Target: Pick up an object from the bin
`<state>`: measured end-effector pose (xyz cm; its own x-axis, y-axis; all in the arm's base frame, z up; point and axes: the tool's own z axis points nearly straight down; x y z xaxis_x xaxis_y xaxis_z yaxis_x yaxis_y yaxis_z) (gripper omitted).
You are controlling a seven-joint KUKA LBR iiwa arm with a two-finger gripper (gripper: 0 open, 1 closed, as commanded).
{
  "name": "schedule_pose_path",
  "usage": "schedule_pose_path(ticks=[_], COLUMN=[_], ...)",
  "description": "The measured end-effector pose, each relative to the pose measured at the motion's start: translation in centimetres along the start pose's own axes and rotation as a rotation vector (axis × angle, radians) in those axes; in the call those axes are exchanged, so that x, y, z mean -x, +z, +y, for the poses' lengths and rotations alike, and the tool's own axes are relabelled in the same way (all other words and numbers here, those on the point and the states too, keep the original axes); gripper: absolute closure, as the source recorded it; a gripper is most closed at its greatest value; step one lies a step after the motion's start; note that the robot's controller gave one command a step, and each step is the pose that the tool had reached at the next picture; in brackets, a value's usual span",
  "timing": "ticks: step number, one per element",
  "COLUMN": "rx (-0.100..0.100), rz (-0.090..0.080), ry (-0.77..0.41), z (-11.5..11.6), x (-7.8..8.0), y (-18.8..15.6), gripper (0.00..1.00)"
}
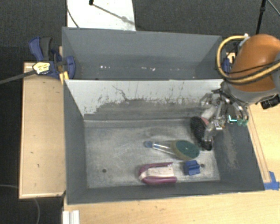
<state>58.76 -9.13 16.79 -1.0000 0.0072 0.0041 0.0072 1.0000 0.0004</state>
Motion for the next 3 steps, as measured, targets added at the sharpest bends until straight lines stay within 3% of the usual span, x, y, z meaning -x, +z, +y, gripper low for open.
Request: schedule_pose_path(ticks=[1, 2, 3], rx=[0.011, 0.003, 0.002], rz=[-0.007, -0.01, -0.009], ry=[0.453, 0.506, 0.659], z=[-3.5, -0.1, 1.2], x=[-2.8, -3.4, -1.7], y=[9.6, 6.6, 6.8], gripper=[0.0, 0.0, 0.0])
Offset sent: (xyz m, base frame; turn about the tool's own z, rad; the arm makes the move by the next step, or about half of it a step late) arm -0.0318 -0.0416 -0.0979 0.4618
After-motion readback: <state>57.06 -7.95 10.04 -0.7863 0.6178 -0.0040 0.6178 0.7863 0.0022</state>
